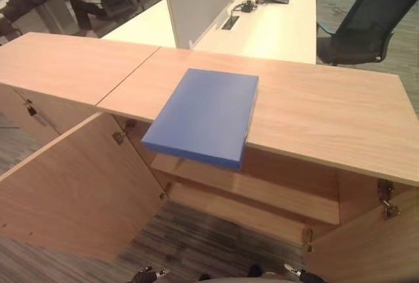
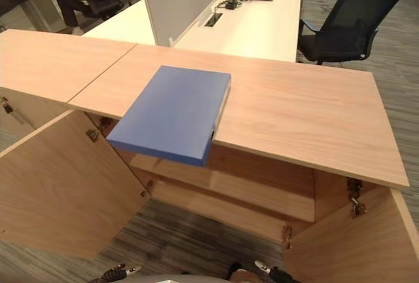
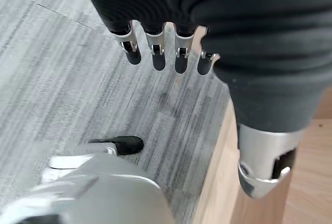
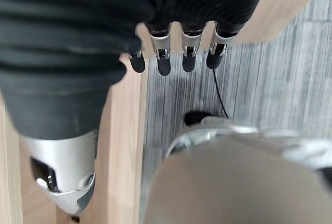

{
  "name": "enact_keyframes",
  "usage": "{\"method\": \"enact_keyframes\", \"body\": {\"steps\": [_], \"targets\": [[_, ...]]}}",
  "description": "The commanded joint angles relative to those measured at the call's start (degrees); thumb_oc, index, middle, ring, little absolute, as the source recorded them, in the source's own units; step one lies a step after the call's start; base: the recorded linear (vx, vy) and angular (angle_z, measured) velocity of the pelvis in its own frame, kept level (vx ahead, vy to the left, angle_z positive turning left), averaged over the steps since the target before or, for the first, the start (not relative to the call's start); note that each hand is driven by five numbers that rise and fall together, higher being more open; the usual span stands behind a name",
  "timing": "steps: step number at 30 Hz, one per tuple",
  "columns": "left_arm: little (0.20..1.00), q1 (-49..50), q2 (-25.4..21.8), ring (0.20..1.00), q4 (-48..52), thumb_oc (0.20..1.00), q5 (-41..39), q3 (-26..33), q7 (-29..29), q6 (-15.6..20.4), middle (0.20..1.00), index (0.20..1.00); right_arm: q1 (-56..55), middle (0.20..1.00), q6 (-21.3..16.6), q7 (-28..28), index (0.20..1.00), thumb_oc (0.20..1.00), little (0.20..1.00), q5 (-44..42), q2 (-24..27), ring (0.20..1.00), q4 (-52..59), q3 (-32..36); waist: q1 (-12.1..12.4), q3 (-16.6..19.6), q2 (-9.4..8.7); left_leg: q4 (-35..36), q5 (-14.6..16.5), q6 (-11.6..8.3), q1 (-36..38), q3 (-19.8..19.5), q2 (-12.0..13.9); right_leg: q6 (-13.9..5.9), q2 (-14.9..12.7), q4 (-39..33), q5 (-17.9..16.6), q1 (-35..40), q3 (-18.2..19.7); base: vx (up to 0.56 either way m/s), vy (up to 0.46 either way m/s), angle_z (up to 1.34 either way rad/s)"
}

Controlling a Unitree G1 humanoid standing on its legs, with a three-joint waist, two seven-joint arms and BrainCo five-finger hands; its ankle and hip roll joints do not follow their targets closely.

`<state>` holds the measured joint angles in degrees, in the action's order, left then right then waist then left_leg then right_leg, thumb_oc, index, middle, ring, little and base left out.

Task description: Put the empty folder in the office cabinet

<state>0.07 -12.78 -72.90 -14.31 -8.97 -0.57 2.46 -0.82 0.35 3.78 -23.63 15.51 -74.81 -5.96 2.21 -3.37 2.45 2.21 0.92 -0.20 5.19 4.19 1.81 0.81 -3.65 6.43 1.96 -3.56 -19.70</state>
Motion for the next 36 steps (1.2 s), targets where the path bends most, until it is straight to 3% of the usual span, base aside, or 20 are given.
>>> {"method": "enact_keyframes", "body": {"steps": [1,4,8,12,15,18,20,22,28,31,32,36], "targets": [[1.0,-2.05,-0.76,1.0,4.41,1.0,-2.09,0.85,-0.88,2.06,1.0,1.0,1.48,1.0,-0.98,-0.59,1.0,1.0,1.0,-2.75,-0.47,1.0,-2.7,1.74,-0.17,-0.48,-2.44,2.79,-0.87,-0.33,-2.39,0.92,-3.18,-8.17,-4.14,-7.51,-0.81,10.31,3.84,0.02,-0.069,-0.03],[1.0,-1.4,-1.4,1.0,11.4,1.0,-2.71,0.37,-1.77,2.21,1.0,1.0,1.38,1.0,-0.87,-1.13,1.0,1.0,1.0,-2.25,-0.21,1.0,-2.76,2.1,0.02,-0.64,-2.34,2.79,-1.0,-0.51,-2.43,0.6,-3.0,-8.22,-3.87,-8.25,-0.94,10.85,3.77,0.01,-0.048,0.01],[1.0,4.48,-4.6,1.0,35.28,1.0,-7.2,2.75,-1.24,2.31,1.0,1.0,0.46,1.0,-0.6,-1.62,1.0,1.0,1.0,-1.31,0.23,1.0,-1.98,3.12,0.61,-0.89,-1.99,2.79,-1.19,-0.83,-2.48,-0.03,-2.74,-8.36,-3.46,-9.83,-1.15,11.91,3.1,0.0,-0.048,0.05],[1.0,13.05,-7.96,1.0,57.3,1.0,-3.62,12.15,-3.08,2.15,1.0,1.0,-0.8,1.0,0.42,-2.02,1.0,1.0,1.0,0.15,-0.22,1.0,-1.11,4.71,2.03,-1.14,-2.3,2.79,-1.36,-1.09,-2.56,-1.03,-2.71,-8.27,-2.94,-11.4,-1.37,13.12,2.23,0.0,-0.057,0.19],[1.0,17.59,-6.05,1.0,66.19,1.0,-3.19,18.79,-4.98,2.55,1.0,1.0,-1.26,1.0,1.59,-2.07,1.0,1.0,1.0,0.69,-0.98,1.0,-1.53,5.68,3.06,-1.28,-2.82,2.79,-1.38,-1.23,-2.83,-1.67,-2.52,-8.14,-2.62,-11.43,-0.91,13.21,1.92,-0.02,-0.071,0.17],[1.0,20.2,-3.62,1.0,76.02,1.0,2.34,26.51,-11.79,4.91,1.0,1.0,-1.89,1.0,2.07,-2.81,1.0,1.0,1.0,-0.87,-2.56,1.0,-1.62,6.46,4.42,-1.31,-3.7,2.79,-0.87,-1.62,-2.44,-2.47,-2.25,-7.82,-2.09,-11.43,0.11,13.99,1.58,0.0,-0.082,0.12],[1.0,20.28,-3.54,1.0,76.26,1.0,2.42,26.59,-11.8,4.75,1.0,1.0,-1.85,1.0,2.07,-2.84,1.0,1.0,1.0,-0.87,-2.58,1.0,-1.61,6.42,4.29,-1.25,-3.72,2.79,-1.17,-1.57,-2.68,-2.53,-2.3,-7.81,-2.12,-11.43,-0.1,13.79,1.5,-0.01,-0.037,0.13],[1.0,19.2,-3.75,1.0,79.2,1.0,11.13,29.82,-19.93,5.6,1.0,1.0,-2.34,1.0,1.9,-3.71,1.0,1.0,1.0,-1.16,-4.01,1.0,-1.49,5.07,4.99,-1.31,-4.35,2.79,-1.2,-1.81,-2.78,-2.83,-2.2,-7.59,-1.87,-11.43,0.13,13.94,1.29,-0.02,-0.07,0.11],[1.0,15.49,-3.79,1.0,82.34,1.0,18.52,30.51,-28.95,6.15,1.0,1.0,-2.66,1.0,1.03,-5.71,1.0,1.0,1.0,-0.65,-4.85,1.0,-2.43,3.45,5.02,-0.91,-5.32,2.79,-1.22,-2.29,-2.89,-3.03,-2.04,-7.53,-1.6,-11.43,0.3,13.92,0.67,-0.01,-0.044,0.05],[1.0,13.86,-7.24,1.0,83.79,1.0,25.91,29.38,-30.5,4.91,1.0,1.0,-2.45,1.0,0.89,-6.35,1.0,1.0,1.0,-0.51,-4.81,1.0,-3.44,2.99,4.77,-0.71,-5.46,2.79,-1.13,-2.45,-2.78,-3.03,-1.88,-7.52,-1.45,-11.43,0.33,13.98,0.77,-0.02,-0.037,0.02],[1.0,11.91,-10.26,1.0,83.93,1.0,29.88,27.62,-29.05,3.91,1.0,1.0,-2.23,1.0,1.1,-6.13,1.0,1.0,1.0,-0.27,-4.63,1.0,-4.2,2.8,4.52,-0.57,-5.6,2.79,-1.11,-2.54,-2.69,-2.94,-1.78,-7.49,-1.35,-11.43,0.27,14.02,0.89,-0.01,-0.034,0.02],[1.0,10.15,-14.48,1.0,86.02,1.0,35.22,25.99,-25.78,4.14,1.0,1.0,-1.79,1.0,1.19,-5.69,1.0,1.0,1.0,0.22,-4.38,1.0,-4.53,2.99,4.09,-0.47,-5.59,2.79,-1.06,-2.68,-2.54,-2.89,-1.61,-7.44,-1.24,-11.43,0.22,14.05,0.98,0.0,-0.009,0.01]]}}
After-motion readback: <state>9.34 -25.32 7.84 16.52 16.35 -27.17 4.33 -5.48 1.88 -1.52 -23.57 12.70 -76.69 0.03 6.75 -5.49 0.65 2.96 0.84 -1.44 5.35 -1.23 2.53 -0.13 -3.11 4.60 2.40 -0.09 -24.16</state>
